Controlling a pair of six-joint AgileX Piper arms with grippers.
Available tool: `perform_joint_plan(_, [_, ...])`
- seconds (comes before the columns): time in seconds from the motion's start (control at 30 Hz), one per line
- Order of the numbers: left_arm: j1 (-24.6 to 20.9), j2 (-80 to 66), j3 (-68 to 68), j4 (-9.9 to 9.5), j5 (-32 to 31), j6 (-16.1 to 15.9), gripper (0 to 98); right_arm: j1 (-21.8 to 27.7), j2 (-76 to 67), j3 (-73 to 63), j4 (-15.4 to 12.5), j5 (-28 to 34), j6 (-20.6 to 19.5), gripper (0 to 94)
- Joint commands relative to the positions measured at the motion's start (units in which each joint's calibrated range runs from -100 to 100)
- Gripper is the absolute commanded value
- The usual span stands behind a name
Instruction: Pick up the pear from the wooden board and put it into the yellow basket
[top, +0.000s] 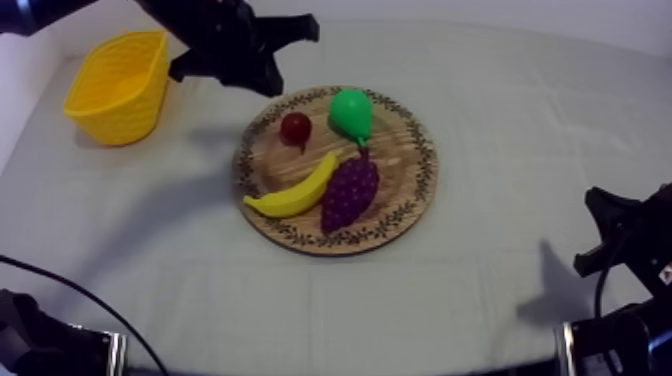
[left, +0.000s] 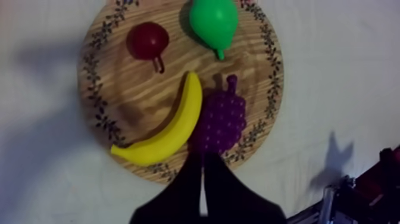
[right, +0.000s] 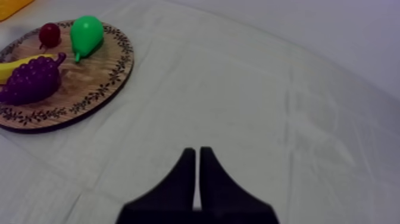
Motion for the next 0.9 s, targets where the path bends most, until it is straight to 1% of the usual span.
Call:
perform_joint_plan(0.0, [-0.2,6.1,-12.4,0.09,1.5,-0.2,0.1,0.0,0.0,0.0,0.0,0.0,0.0,0.4])
perform_joint_plan(0.27, [-0.9,18.2,-31.8,-0.12,7.6,-1.5,0.4,0.0,0.0,0.0,0.0,0.0,0.0,0.4])
perform_joint_plan(0.47, [-0.5,24.7,-39.7,-0.98,10.7,-1.2,2.2,0.0,0.0,0.0,0.0,0.0,0.0,0.4])
perform_joint_plan(0.63, [-0.2,27.3,-41.8,-1.62,11.5,-0.3,11.9,0.0,0.0,0.0,0.0,0.0,0.0,0.4])
perform_joint_plan(0.87, [0.3,28.3,-41.4,-1.97,11.8,-0.1,30.2,0.0,0.0,0.0,0.0,0.0,0.0,0.4])
